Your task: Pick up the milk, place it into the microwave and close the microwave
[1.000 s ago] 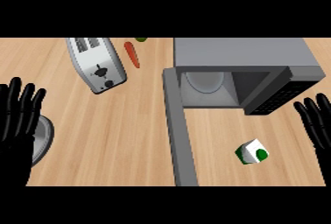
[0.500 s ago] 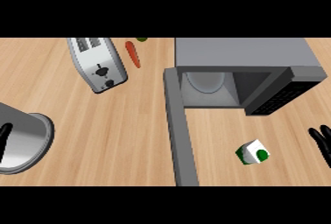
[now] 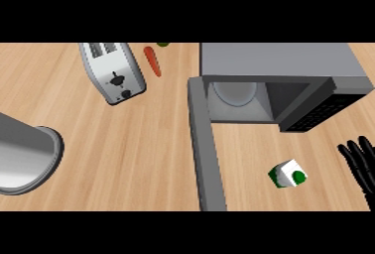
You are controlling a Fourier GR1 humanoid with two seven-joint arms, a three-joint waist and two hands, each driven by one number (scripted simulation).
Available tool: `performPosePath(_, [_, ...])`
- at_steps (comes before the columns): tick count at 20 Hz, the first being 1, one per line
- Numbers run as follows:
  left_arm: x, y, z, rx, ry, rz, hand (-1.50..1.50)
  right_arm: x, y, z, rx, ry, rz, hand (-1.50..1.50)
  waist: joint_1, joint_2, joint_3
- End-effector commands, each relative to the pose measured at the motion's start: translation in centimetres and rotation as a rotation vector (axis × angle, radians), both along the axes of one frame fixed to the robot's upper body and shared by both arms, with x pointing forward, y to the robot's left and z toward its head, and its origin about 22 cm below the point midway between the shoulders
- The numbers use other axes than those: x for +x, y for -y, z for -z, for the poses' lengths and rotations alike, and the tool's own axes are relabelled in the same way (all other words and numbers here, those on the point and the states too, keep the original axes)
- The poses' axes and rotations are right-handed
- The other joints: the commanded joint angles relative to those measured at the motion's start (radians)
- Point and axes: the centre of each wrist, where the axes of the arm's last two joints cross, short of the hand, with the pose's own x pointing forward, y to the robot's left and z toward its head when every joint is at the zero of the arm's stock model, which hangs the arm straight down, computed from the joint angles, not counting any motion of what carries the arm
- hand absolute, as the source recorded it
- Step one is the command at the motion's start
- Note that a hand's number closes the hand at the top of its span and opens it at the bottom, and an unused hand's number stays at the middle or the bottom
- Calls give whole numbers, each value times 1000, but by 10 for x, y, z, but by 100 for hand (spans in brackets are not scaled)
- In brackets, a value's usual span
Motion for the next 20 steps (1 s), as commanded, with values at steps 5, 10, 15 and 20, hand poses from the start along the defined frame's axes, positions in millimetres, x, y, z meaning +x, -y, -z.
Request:
performPosePath(5, [-40, 1, -11, -63, 92, 63, -150, 14, 22, 45, -44, -78, 137, -150, 15, -2, 0])
performPosePath(10, [-36, -7, -20, -47, 102, 66, -150, 14, 39, 84, -97, -128, 162, -150, 8, 1, 1])
performPosePath(15, [-41, -4, -15, -59, 92, 51, -150, 17, 45, 126, -107, -165, 192, -150, 7, 2, 2])
performPosePath(20, [-51, -4, -9, -57, 108, 68, -150, 18, 40, 171, -143, -198, 180, -150, 21, 1, 3])
